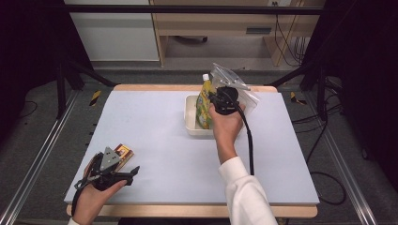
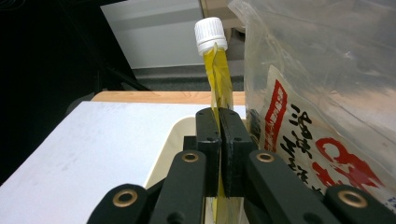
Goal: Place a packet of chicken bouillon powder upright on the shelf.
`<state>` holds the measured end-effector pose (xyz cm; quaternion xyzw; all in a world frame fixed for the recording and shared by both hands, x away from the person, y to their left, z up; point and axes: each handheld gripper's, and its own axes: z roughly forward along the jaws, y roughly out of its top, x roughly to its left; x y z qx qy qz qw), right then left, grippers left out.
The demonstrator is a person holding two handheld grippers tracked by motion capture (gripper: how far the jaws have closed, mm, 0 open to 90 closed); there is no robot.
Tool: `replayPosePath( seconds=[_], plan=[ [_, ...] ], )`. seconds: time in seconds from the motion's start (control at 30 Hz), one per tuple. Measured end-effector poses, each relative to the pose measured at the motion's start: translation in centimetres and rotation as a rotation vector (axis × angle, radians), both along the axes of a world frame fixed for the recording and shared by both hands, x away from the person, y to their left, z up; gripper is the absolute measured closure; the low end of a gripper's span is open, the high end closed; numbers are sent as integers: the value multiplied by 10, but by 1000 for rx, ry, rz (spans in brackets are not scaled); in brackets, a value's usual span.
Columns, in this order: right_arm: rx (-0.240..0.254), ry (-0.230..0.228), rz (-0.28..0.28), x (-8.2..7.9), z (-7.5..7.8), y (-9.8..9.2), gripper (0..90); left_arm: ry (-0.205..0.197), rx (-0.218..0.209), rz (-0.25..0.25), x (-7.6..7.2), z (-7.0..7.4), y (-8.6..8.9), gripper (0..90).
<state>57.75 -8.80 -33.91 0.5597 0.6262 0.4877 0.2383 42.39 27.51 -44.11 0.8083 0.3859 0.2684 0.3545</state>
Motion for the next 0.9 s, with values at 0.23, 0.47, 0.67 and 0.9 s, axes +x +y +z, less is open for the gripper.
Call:
replayPosePath(
  seconds=[0.23,0.47,0.67,0.9],
  plan=[
    [-8,-4,14,-2,-1,4,865,-1,0,-1,0,0,0,94],
    [14,-44,25,-7,3,5,744,-3,-3,1,0,0,1,94],
    [32,-95,43,-22,16,0,654,-7,1,-2,0,1,1,93],
    [-16,-155,78,-44,28,-6,581,-12,6,3,0,1,1,94]
  ],
)
